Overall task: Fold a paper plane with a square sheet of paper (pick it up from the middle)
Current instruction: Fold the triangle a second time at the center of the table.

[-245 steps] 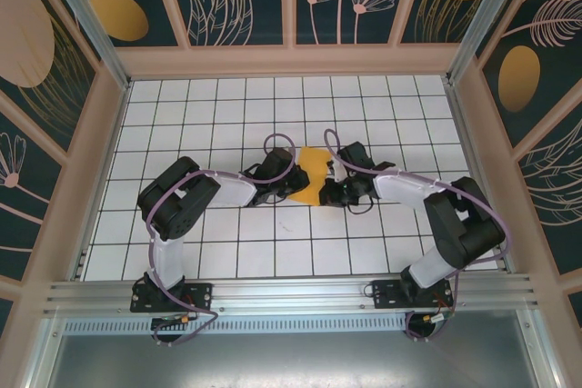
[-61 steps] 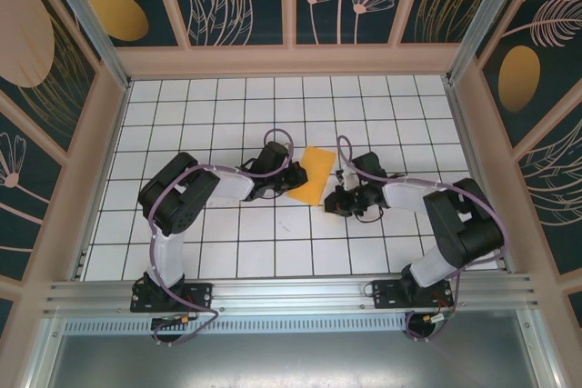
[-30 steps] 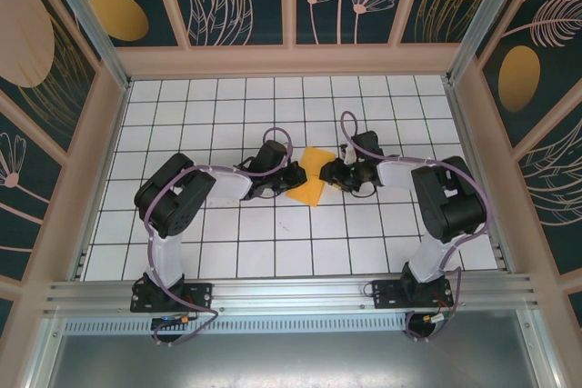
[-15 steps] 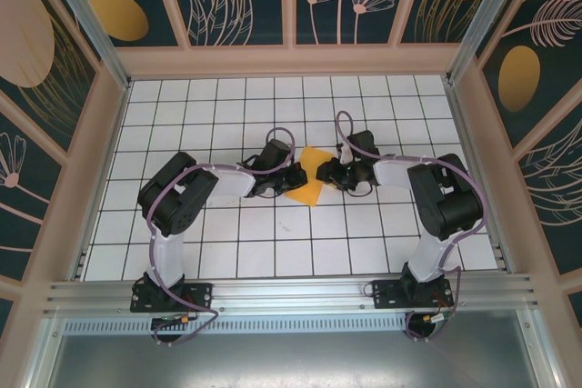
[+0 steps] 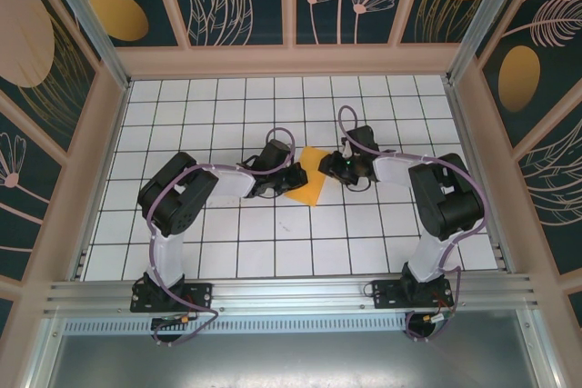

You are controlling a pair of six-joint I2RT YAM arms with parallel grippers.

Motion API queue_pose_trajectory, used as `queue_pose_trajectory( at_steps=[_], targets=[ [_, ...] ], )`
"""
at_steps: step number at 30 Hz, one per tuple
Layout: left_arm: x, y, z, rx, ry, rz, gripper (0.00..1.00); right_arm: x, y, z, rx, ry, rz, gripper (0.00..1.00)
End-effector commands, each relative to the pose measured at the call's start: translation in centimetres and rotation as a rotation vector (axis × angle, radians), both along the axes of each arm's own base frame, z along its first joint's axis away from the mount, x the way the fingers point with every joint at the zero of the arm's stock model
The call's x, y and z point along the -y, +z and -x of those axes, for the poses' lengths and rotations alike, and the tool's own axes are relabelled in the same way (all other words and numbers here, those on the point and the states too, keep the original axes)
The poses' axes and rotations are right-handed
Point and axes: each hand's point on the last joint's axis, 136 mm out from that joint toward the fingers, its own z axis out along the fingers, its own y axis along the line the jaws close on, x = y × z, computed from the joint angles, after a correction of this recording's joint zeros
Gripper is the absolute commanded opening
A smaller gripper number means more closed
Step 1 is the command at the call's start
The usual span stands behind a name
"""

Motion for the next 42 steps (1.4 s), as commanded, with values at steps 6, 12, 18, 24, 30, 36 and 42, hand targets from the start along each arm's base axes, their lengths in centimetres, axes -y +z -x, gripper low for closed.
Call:
queue_pose_trajectory(
  at_steps=[6, 12, 18, 24, 30, 36, 42],
  targets=[
    [-0.3, -0.5, 1.3, -0.027, 0.002, 0.006, 0.09, -1.4, 0.7, -0.3, -0.018, -0.038, -0.086, 0.44],
    [-0.3, -0.2, 1.5, -0.032, 0.012, 0.024, 0.09, -2.7, 1.3, 0.3, -0.016, 0.003, -0.091, 0.42],
    [-0.5, -0.2, 2.1, -0.046, 0.021, 0.034, 0.09, -1.0, 1.8, -0.3, 0.023, -0.056, -0.012, 0.43],
    [-0.5, 0.2, 2.5, -0.051, 0.055, 0.067, 0.10, 1.0, 1.3, -0.7, 0.018, -0.115, 0.023, 0.46],
    [-0.2, 0.5, 2.8, -0.050, 0.051, 0.087, 0.10, -0.2, -0.1, 0.1, -0.033, -0.076, -0.019, 0.46],
    [-0.1, 0.5, 2.9, -0.053, 0.044, 0.093, 0.11, -1.7, -0.4, 1.1, -0.054, -0.041, -0.046, 0.45],
    [-0.1, 0.5, 3.0, -0.054, 0.045, 0.090, 0.11, 0.1, -0.5, 1.3, -0.038, -0.125, 0.011, 0.45]
  ],
)
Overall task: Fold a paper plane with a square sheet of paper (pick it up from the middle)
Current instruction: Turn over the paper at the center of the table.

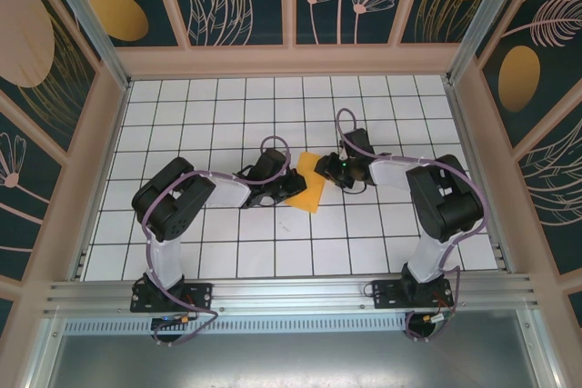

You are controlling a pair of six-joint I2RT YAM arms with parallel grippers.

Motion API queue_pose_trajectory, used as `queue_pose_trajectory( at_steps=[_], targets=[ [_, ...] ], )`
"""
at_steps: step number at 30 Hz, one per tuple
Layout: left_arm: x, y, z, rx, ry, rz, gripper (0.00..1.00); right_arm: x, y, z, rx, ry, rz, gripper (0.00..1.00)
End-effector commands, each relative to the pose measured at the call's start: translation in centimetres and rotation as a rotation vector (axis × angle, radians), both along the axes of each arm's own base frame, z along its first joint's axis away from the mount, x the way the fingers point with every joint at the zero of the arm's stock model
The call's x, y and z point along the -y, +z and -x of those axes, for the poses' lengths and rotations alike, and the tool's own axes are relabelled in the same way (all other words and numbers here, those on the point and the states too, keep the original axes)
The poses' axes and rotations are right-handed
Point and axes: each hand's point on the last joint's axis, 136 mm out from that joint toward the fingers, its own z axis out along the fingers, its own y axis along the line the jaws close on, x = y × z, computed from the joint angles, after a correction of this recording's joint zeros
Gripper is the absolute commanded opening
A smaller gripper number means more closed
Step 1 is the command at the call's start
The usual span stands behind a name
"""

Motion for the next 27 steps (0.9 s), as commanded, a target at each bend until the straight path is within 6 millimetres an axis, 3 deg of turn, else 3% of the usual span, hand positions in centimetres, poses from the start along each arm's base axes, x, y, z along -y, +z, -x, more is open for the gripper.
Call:
queue_pose_trajectory(
  at_steps=[1, 7, 12, 18, 27],
  targets=[
    [0.2, 0.3, 0.8, -0.009, -0.012, 0.012, 0.11, 1.5, 0.1, 0.4, 0.010, -0.083, 0.031, 0.46],
    [0.4, 0.1, 0.8, -0.013, -0.016, 0.009, 0.11, 1.3, -0.7, 1.1, -0.026, -0.069, 0.059, 0.46],
    [0.3, -0.1, 1.0, -0.017, -0.018, 0.005, 0.11, -0.2, -0.6, 1.9, -0.025, -0.033, 0.000, 0.46],
    [0.5, 0.1, 1.0, -0.014, -0.021, 0.012, 0.11, -2.0, 0.9, 2.0, 0.009, 0.016, -0.058, 0.41],
    [0.7, 0.3, 0.8, -0.014, -0.019, 0.022, 0.11, -1.9, 1.9, 2.4, 0.030, 0.029, -0.074, 0.41]
  ],
)
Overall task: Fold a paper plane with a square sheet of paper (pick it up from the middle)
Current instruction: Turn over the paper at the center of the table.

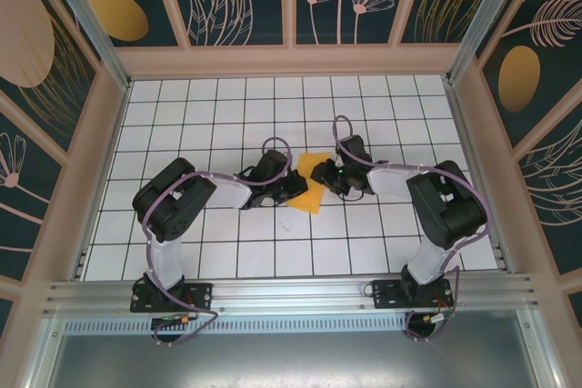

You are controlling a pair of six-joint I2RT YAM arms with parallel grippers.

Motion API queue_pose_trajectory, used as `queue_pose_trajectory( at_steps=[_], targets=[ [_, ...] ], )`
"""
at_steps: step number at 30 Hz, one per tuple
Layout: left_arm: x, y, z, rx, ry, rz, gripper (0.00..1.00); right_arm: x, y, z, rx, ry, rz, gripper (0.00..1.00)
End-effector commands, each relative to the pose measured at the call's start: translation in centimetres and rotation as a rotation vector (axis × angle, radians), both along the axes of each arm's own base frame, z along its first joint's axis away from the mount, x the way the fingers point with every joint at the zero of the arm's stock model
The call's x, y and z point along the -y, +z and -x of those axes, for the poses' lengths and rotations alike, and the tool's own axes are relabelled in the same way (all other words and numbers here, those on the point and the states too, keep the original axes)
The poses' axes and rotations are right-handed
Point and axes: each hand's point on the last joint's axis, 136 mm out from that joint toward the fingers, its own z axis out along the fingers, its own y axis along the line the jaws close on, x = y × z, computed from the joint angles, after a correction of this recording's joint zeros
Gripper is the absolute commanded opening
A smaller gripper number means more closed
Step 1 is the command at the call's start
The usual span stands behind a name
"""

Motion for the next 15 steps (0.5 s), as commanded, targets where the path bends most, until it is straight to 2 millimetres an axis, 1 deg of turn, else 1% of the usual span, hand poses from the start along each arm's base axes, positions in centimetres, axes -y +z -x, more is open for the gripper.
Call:
queue_pose_trajectory(
  at_steps=[1, 4, 9, 15],
  targets=[
    [0.3, 0.2, 0.4, -0.009, -0.008, 0.017, 0.11, -0.3, 1.6, 0.2, 0.038, 0.016, -0.041, 0.41],
    [0.3, 0.3, 0.4, -0.006, -0.007, 0.018, 0.11, -0.2, 1.7, 0.9, 0.043, 0.038, -0.044, 0.41],
    [0.4, 0.4, 0.3, -0.005, -0.006, 0.024, 0.11, -0.3, 1.1, 2.0, 0.038, 0.088, -0.049, 0.35],
    [0.7, 0.6, 0.2, -0.001, -0.008, 0.038, 0.11, -0.4, 0.4, 2.4, 0.030, 0.116, -0.039, 0.30]
  ],
)
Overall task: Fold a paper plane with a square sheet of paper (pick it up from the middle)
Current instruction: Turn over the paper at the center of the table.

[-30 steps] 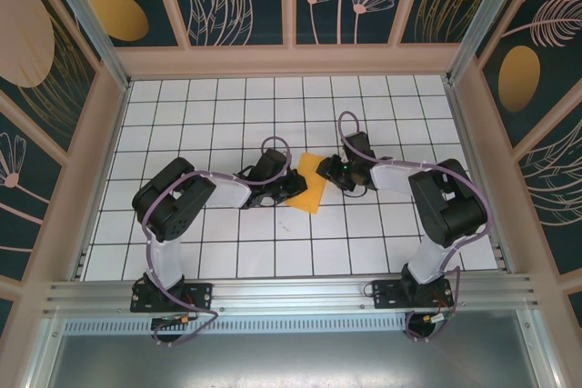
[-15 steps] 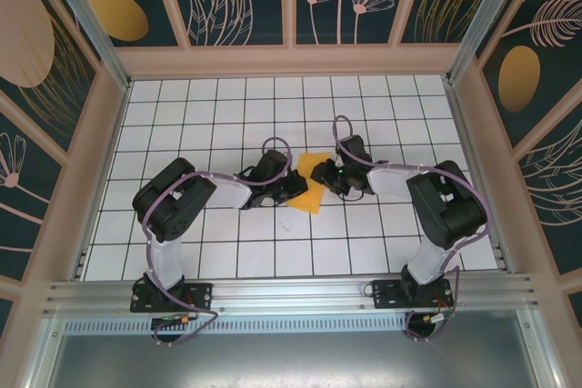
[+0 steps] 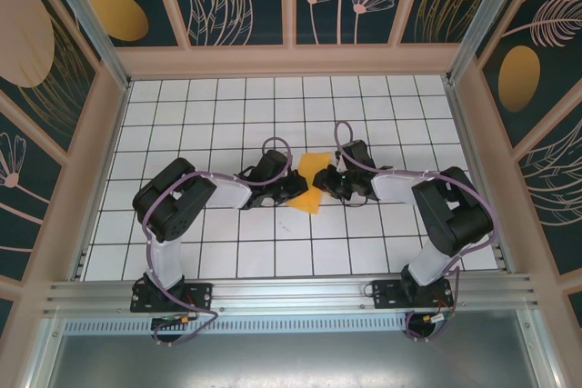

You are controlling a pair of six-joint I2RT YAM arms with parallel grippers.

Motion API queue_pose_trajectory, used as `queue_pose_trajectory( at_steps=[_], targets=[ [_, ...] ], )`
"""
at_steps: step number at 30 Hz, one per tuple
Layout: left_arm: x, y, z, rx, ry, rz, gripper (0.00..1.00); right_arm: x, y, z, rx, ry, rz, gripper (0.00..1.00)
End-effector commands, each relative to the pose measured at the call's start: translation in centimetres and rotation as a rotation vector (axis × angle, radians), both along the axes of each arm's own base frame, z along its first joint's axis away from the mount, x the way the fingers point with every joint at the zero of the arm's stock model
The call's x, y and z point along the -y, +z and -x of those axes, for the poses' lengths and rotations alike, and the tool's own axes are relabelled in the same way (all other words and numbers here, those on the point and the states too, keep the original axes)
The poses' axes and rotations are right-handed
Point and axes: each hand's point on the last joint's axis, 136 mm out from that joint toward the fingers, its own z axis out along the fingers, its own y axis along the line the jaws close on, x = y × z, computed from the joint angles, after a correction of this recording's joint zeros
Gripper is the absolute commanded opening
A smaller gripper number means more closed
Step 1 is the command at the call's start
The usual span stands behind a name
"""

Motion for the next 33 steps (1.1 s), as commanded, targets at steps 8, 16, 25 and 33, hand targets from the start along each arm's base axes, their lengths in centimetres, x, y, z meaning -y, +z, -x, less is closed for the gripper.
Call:
queue_pose_trajectory(
  at_steps=[8, 16, 25, 33],
  targets=[
    [0.8, 2.0, -0.2, 0.036, -0.005, 0.061, 0.12, -0.1, 0.8, 0.0, 0.058, 0.047, 0.016, 0.06],
    [-0.9, 7.4, -1.9, 0.176, 0.094, 0.052, 0.36, 2.8, 4.6, -1.5, 0.206, 0.051, 0.234, 0.00],
    [-8.0, 10.2, -2.8, 0.269, 0.317, -0.047, 0.43, 10.6, 12.0, -1.8, 0.484, 0.023, 0.983, 0.00],
    [-14.4, 10.5, -2.7, 0.282, 0.517, -0.121, 0.42, 7.8, 8.0, 0.8, 0.458, 0.229, 1.227, 0.00]
  ],
)
